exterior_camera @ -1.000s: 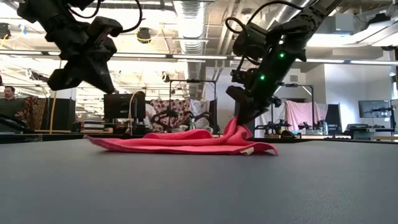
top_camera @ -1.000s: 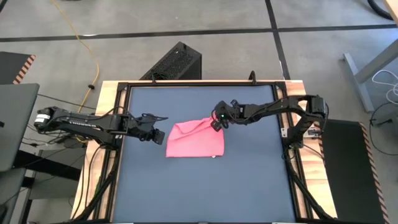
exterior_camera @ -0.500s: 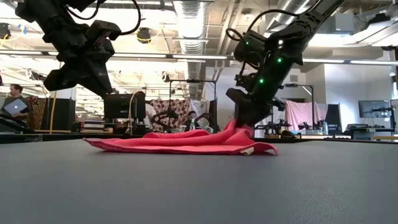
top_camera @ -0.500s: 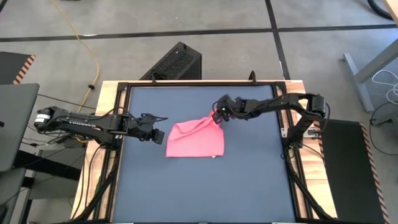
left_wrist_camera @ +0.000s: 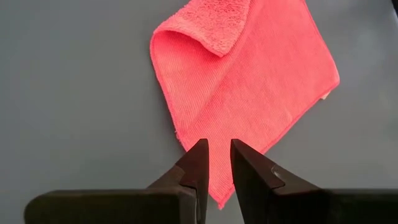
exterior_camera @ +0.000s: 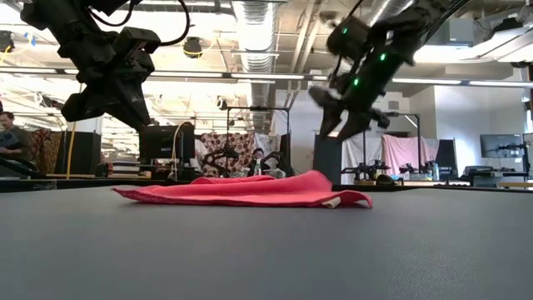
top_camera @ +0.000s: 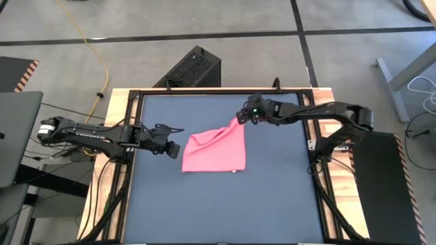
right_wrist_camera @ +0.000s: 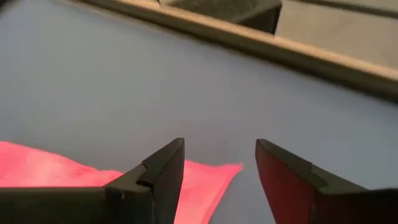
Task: Roll towel
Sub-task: Fold the pink towel
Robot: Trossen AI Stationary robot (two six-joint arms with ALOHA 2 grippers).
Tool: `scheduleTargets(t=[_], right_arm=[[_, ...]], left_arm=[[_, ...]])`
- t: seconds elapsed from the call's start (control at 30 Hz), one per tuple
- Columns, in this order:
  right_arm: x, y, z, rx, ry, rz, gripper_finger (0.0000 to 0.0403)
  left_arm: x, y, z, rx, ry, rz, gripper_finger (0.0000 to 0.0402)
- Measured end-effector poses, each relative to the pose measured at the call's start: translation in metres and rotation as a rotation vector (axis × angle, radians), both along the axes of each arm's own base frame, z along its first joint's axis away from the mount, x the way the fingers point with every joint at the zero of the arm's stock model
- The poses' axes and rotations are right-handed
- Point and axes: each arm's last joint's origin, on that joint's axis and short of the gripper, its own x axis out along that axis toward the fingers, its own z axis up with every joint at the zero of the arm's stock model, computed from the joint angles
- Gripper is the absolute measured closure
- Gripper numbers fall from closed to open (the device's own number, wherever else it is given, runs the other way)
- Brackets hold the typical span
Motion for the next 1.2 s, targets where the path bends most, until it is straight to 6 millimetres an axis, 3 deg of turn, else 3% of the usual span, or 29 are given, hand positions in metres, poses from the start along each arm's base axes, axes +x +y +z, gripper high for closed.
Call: scheduleTargets(t=[0.17, 0.3, 0.5, 0.63, 1.0, 1.2], right_arm=[[-0.016, 0.015, 0.018, 0.033, 0.011, 0.083, 0.0186], [-0.015, 0.032, 0.021, 0.137, -0.036, 0.155, 0.0186], [-0.001, 0.067, 0.009, 0.210, -0.007, 0.277, 0.0186], [0.006, 0.080, -0.004, 0.112, 0.117, 0.362, 0.0186], [0.006, 0.080, -0.028, 0.094, 0.305, 0.369, 0.0186], [0.001, 0.080, -0.030, 0.118, 0.350, 0.351, 0.0186]], left_arm=[[0.000, 0.001, 0.000, 0.022, 0.002, 0.004, 0.0347], [0.000, 0.002, 0.000, 0.068, 0.005, 0.015, 0.0347], [0.004, 0.002, -0.005, 0.119, 0.051, -0.020, 0.0347], [0.012, 0.002, -0.016, 0.152, 0.123, -0.085, 0.0347], [0.054, 0.000, -0.054, 0.592, 0.270, -0.557, 0.0347], [0.067, -0.009, -0.054, 0.843, 0.366, -0.755, 0.0347]])
